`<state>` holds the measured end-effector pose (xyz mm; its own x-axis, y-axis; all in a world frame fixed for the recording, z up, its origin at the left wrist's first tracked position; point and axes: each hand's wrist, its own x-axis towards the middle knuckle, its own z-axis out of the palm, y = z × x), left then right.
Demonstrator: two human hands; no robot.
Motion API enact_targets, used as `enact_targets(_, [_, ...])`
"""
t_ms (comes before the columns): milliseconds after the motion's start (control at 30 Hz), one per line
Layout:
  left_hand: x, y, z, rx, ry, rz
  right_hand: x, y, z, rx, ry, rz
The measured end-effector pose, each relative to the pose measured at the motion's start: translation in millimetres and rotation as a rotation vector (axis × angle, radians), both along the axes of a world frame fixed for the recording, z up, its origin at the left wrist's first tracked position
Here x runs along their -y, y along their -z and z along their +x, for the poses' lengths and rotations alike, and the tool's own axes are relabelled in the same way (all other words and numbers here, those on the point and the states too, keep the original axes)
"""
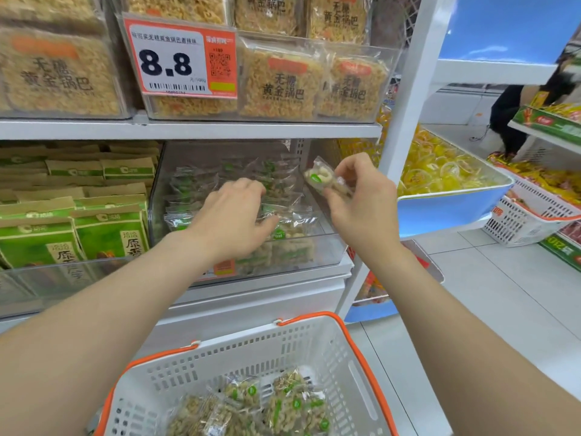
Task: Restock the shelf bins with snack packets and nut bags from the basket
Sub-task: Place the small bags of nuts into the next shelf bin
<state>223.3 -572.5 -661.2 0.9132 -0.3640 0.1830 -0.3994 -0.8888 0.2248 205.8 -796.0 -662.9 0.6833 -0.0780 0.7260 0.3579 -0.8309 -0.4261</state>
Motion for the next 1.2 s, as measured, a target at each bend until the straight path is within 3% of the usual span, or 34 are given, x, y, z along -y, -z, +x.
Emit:
enact_targets(233, [12,3,26,0.032,0.011,0.095,-17,-5,51,-0.002,0.177,-0.496])
enact_targets(367, [12,6,45,-0.001,0.006,0.046,-27,2,81,-0.128,0.335,-0.703])
enact_targets(600, [5,18,68,-0.157,0.003,0.065,-35,1,118,-0.089,0.524,-0.746])
enact_targets(900, [8,20,67,-0.174,0.001,0.087,-41,-5,141,-0.352,0.482,-0.654])
enact_targets(1067, [8,19,67,-0.172,-0.003,0.096,-49,-10,148,-0.183,0.509,-0.729])
enact_targets(1200, [9,18,65,-0.182,-0.007,0.089,-47,-11,149,-0.268,0.43,-0.757])
